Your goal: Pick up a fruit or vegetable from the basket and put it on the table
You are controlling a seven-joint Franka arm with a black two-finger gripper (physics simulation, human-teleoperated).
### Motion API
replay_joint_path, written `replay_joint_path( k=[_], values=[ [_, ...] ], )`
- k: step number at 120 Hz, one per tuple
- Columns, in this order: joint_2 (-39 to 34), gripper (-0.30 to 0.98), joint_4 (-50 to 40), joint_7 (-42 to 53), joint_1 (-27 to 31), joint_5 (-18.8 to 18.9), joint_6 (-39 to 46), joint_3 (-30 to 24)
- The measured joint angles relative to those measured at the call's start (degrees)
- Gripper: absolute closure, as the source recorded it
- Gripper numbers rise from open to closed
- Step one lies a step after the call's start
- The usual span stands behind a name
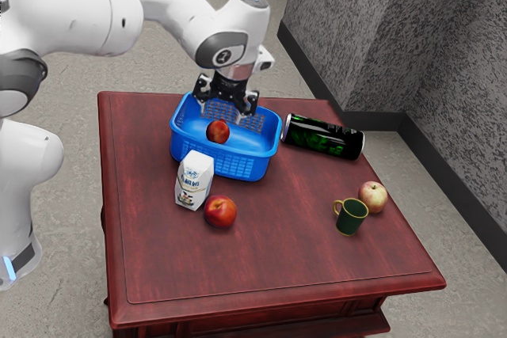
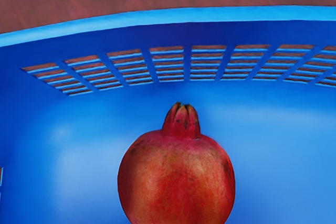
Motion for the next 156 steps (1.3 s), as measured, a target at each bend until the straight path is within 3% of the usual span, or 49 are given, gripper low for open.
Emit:
replay_joint_path(
  k=[101, 156],
  values=[
    [4.5, 0.03, -4.3, -2.1, 1.0, 1.1, 8.5, -2.3],
    [6.0, 0.04, -5.0, -2.5, 6.5, 2.6, 13.6, -8.2]
  ],
)
